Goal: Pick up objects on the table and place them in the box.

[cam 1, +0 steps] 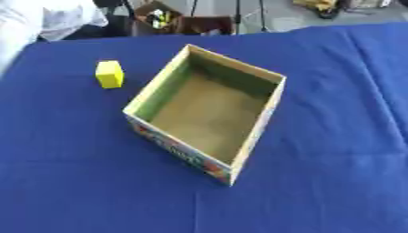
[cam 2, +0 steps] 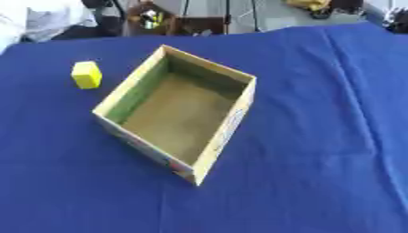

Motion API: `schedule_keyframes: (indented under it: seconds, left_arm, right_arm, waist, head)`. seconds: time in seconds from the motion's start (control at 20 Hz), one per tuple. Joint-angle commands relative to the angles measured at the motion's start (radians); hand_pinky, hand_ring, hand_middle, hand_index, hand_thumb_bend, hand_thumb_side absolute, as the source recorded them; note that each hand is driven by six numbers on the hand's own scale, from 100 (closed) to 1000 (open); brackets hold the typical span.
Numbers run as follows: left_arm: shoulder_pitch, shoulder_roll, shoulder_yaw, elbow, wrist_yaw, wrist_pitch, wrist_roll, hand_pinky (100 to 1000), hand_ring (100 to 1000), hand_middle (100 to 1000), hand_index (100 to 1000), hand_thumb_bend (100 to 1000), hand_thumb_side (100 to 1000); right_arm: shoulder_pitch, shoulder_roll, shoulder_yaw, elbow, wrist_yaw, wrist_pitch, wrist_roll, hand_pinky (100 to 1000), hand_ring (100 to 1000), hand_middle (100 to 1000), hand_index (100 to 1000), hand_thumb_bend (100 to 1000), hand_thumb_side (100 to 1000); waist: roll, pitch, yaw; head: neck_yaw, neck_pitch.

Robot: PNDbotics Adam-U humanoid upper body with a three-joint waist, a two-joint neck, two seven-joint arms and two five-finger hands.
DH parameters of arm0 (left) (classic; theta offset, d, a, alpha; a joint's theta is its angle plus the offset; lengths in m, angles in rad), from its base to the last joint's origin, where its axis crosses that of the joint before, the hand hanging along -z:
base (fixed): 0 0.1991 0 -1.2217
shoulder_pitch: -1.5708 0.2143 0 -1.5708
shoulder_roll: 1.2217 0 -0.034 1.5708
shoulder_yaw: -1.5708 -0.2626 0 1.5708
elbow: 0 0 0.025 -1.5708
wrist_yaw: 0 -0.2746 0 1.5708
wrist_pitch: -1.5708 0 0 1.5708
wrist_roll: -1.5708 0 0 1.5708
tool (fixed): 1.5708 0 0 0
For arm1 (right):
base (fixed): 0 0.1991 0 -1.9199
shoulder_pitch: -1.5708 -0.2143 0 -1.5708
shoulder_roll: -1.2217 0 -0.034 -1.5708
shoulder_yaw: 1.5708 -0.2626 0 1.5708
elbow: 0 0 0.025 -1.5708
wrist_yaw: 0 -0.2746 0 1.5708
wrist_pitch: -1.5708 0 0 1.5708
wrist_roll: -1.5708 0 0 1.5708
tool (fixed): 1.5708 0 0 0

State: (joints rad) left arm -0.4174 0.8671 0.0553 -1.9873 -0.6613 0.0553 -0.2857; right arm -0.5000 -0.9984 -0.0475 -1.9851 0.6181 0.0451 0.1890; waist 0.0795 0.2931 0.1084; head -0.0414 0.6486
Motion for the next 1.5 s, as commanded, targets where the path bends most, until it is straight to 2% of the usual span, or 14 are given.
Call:
schedule_keyframes:
  seconds: [0.05, 0.3, 0.5, 0.55, 0.8, 0.95, 1.05, 1.15, 1.2, 1.25, 1.3, 1.35, 1.5]
  left_arm:
    - [-0.002, 0.051, -0.026, -0.013, 0.002, 0.029, -0.041, 903, 945, 939, 1000, 427, 1000]
    - [-0.023, 0.052, -0.045, -0.013, 0.003, 0.041, -0.108, 906, 947, 943, 1000, 394, 1000]
    - [-0.036, 0.044, -0.041, -0.013, 0.009, 0.037, -0.164, 906, 949, 945, 1000, 319, 1000]
    - [-0.038, 0.042, -0.042, -0.013, 0.013, 0.037, -0.178, 906, 949, 945, 1000, 302, 1000]
    - [-0.055, 0.04, -0.061, -0.012, 0.022, 0.059, -0.247, 908, 950, 945, 1000, 131, 1000]
    - [-0.081, 0.046, -0.091, 0.016, 0.023, 0.082, -0.291, 907, 942, 937, 1000, 176, 1000]
    - [-0.103, 0.052, -0.115, 0.051, 0.025, 0.092, -0.32, 912, 945, 938, 1000, 322, 1000]
    - [-0.132, 0.057, -0.133, 0.096, 0.02, 0.093, -0.349, 911, 943, 936, 1000, 405, 1000]
    - [-0.146, 0.058, -0.136, 0.117, 0.016, 0.089, -0.363, 895, 925, 925, 1000, 515, 1000]
    - [-0.164, 0.061, -0.137, 0.138, 0.007, 0.085, -0.378, 880, 915, 918, 1000, 561, 1000]
    - [-0.181, 0.059, -0.139, 0.158, -0.004, 0.078, -0.392, 877, 913, 916, 1000, 574, 1000]
    - [-0.198, 0.056, -0.142, 0.178, -0.014, 0.069, -0.406, 871, 908, 911, 1000, 627, 1000]
    - [-0.248, 0.048, -0.159, 0.235, -0.029, 0.042, -0.448, 869, 905, 894, 1000, 614, 1000]
  right_arm:
    - [-0.01, -0.041, -0.005, -0.015, 0.018, -0.006, 0.041, 802, 921, 933, 962, 537, 991]
    - [-0.015, -0.034, -0.012, -0.015, 0.015, -0.014, 0.107, 801, 919, 936, 963, 466, 1000]
    - [-0.007, -0.023, -0.015, -0.015, 0.013, 0.005, 0.12, 795, 910, 936, 961, 165, 1000]
    - [-0.005, -0.018, -0.016, -0.015, 0.013, 0.013, 0.117, 793, 908, 934, 959, 122, 1000]
    - [0.012, 0.015, -0.024, -0.015, 0.005, 0.055, 0.075, 776, 891, 912, 944, 100, 966]
    - [0.02, 0.037, -0.02, -0.015, -0.009, 0.059, 0.044, 775, 890, 912, 944, 100, 966]
    - [0.024, 0.048, -0.019, -0.015, -0.017, 0.052, 0.028, 774, 888, 911, 944, 100, 963]
    - [0.03, 0.054, -0.02, -0.015, -0.023, 0.045, 0.014, 773, 886, 910, 942, 100, 962]
    - [0.033, 0.056, -0.021, -0.015, -0.025, 0.043, 0.009, 771, 885, 908, 941, 100, 958]
    - [0.038, 0.059, -0.023, -0.015, -0.028, 0.041, 0.003, 770, 883, 907, 940, 100, 956]
    - [0.042, 0.061, -0.026, -0.015, -0.032, 0.04, -0.004, 770, 883, 906, 939, 100, 955]
    - [0.046, 0.063, -0.028, -0.015, -0.035, 0.041, -0.011, 768, 880, 904, 937, 100, 952]
    - [0.059, 0.067, -0.034, -0.015, -0.043, 0.042, -0.03, 765, 877, 900, 932, 100, 947]
  waist:
    - [0.0, -0.022, -0.002]
    - [0.0, -0.024, -0.003]
    - [-0.002, -0.024, -0.001]
    - [-0.002, -0.024, 0.0]
    - [0.0, -0.021, 0.0]
    - [0.002, -0.017, 0.002]
    - [0.005, -0.015, 0.0]
    - [0.007, -0.013, -0.003]
    - [0.008, -0.013, -0.004]
    - [0.009, -0.011, -0.008]
    - [0.009, -0.01, -0.01]
    - [0.01, -0.009, -0.012]
    - [0.012, -0.004, -0.021]
  head:
    - [0.019, -0.007]
    - [0.033, 0.0]
    - [0.033, -0.005]
    - [0.034, -0.005]
    - [0.039, -0.007]
    - [0.043, -0.008]
    - [0.048, -0.01]
    - [0.052, -0.011]
    - [0.054, -0.012]
    - [0.057, -0.015]
    - [0.059, -0.017]
    - [0.06, -0.02]
    - [0.066, -0.025]
